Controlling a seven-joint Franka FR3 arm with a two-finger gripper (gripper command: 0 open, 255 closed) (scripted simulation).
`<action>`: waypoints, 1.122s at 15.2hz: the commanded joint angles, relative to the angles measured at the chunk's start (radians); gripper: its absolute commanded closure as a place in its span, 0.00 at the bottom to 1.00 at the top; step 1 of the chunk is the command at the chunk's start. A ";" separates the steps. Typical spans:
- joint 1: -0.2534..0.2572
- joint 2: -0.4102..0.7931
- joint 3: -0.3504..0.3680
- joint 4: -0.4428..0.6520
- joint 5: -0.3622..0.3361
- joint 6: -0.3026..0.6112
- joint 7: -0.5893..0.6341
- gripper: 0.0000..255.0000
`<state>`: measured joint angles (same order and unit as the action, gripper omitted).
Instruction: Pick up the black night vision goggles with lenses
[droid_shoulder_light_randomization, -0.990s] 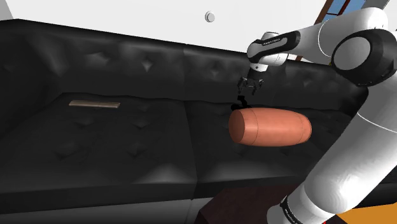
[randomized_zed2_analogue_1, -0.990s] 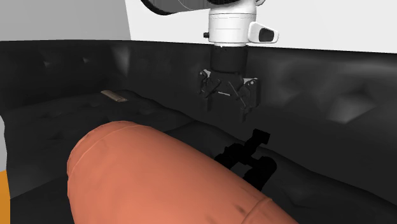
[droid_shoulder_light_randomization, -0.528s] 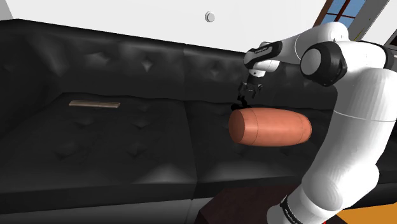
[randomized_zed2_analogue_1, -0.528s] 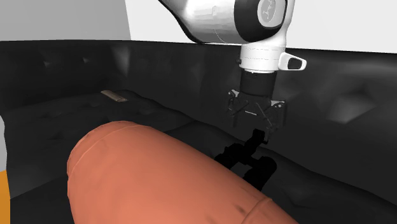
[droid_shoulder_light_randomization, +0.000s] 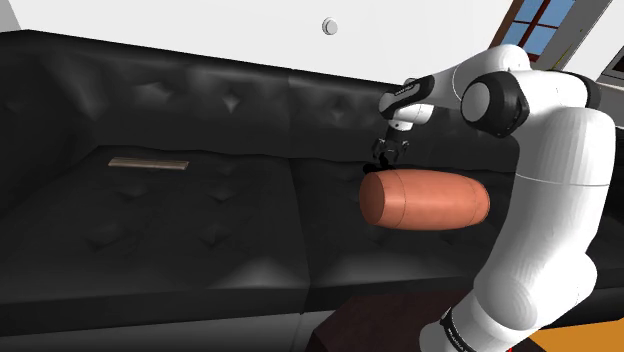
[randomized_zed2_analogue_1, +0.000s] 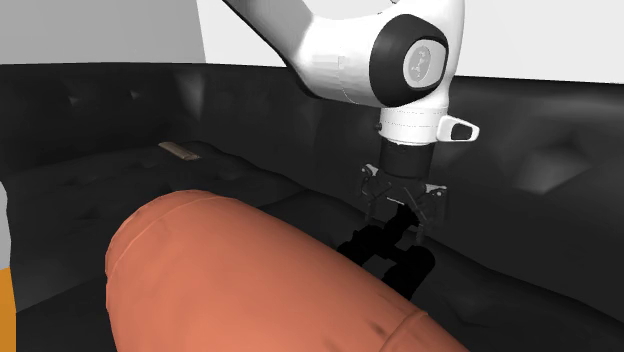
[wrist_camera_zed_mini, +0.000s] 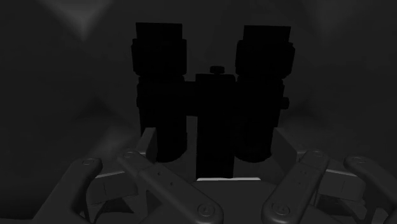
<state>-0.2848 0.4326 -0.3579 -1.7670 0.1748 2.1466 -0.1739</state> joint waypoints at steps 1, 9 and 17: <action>-0.001 0.004 0.001 -0.003 0.002 0.008 -0.002 0.00; -0.001 0.005 0.001 -0.002 0.003 0.008 -0.002 1.00; 0.004 -0.033 -0.008 0.027 -0.015 -0.057 0.009 1.00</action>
<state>-0.2824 0.4076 -0.3642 -1.7445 0.1632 2.1007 -0.1678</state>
